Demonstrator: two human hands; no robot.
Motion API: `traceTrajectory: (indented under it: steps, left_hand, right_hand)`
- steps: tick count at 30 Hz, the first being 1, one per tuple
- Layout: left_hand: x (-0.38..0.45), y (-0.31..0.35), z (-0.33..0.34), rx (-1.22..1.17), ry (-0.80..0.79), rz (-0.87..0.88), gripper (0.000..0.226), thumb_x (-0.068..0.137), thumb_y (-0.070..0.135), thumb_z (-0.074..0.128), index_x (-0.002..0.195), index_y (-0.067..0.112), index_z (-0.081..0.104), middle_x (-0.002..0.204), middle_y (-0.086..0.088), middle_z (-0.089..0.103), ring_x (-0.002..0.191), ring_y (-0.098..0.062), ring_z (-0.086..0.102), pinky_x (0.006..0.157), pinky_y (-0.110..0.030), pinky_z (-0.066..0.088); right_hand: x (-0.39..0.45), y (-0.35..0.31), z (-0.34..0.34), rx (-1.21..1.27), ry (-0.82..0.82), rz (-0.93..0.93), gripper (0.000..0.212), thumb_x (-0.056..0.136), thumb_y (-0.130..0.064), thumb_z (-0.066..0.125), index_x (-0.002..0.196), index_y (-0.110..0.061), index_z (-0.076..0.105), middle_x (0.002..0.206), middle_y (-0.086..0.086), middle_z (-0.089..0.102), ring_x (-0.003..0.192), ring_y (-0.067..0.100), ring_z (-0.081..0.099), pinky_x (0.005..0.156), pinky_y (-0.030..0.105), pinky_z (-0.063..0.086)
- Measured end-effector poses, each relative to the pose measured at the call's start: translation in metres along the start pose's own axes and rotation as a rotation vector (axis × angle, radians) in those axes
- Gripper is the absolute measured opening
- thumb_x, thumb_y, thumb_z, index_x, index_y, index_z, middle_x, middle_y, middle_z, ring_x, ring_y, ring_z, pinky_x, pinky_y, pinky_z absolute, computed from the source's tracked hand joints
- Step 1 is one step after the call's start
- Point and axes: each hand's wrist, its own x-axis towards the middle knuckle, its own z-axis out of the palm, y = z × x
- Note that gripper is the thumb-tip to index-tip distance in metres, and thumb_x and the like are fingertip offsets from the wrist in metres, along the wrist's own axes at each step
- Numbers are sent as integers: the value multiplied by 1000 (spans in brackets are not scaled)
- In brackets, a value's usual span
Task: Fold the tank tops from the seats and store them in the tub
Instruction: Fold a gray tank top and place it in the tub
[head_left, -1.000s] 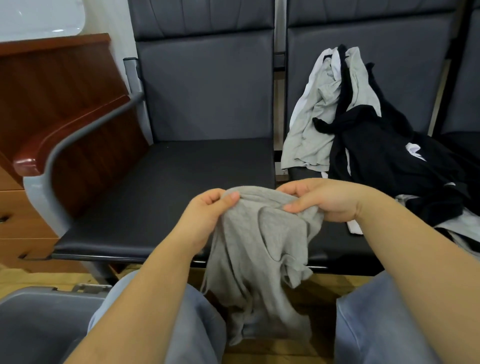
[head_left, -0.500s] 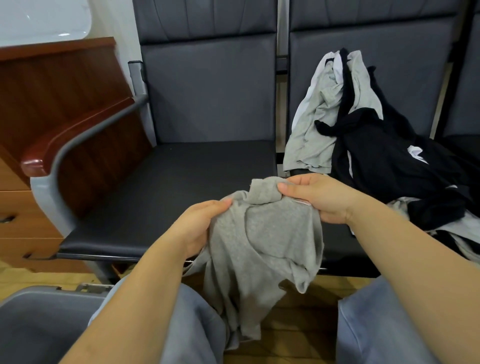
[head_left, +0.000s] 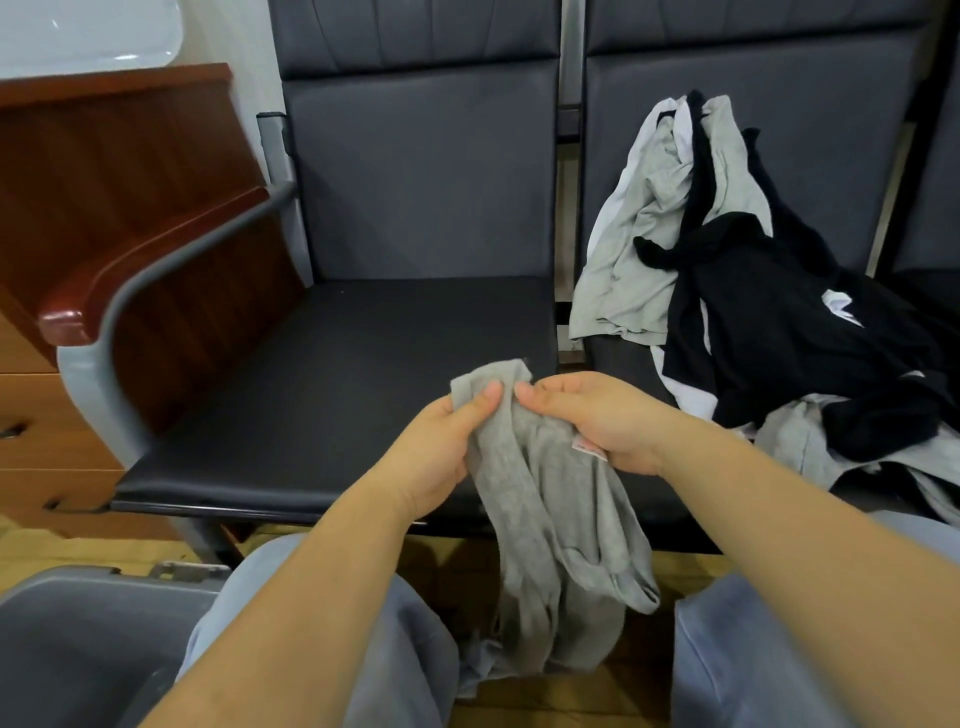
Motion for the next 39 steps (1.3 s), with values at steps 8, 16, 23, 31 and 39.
traceTrajectory:
  steps: [8,16,23,31,39]
  left_hand:
    - [-4,19,-15,-132,421,70,38,96,46,49,93,12,65,91,-4,74,92,-17,68,86,-32,51]
    - [2,24,-59,-109,816,-57,65,86,70,46,118,14,54,103,-5,62,99,-23,60,96,-41,48]
    - [0,21,-59,20,910,-12,66,94,62,38,135,11,48,114,-7,56,103,-24,54,97,-39,44]
    - [7,21,-59,-5,932,-92,66,93,65,37,130,12,49,98,-6,55,96,-23,54,94,-38,46]
    - [6,18,-61,-2,930,-77,63,93,64,38,124,11,53,85,-3,52,91,-21,53,87,-35,44]
  right_hand:
    - [-5,0,-16,-145,-177,90,34,70,-31,72,96,-11,67,101,7,72,95,20,68,91,35,53]
    - [-17,0,-44,-456,-205,251,32,75,-26,76,100,-7,71,101,9,74,95,23,70,87,37,55]
    - [-31,2,-75,-717,59,336,29,70,-35,83,71,-14,62,65,-2,59,65,14,54,57,22,45]
    - [-38,3,-83,39,-359,82,47,50,-40,93,71,-12,62,75,0,65,74,11,64,71,23,53]
    - [-33,5,-72,-277,28,112,36,72,-7,79,62,-14,45,56,-3,55,53,8,53,55,21,45]
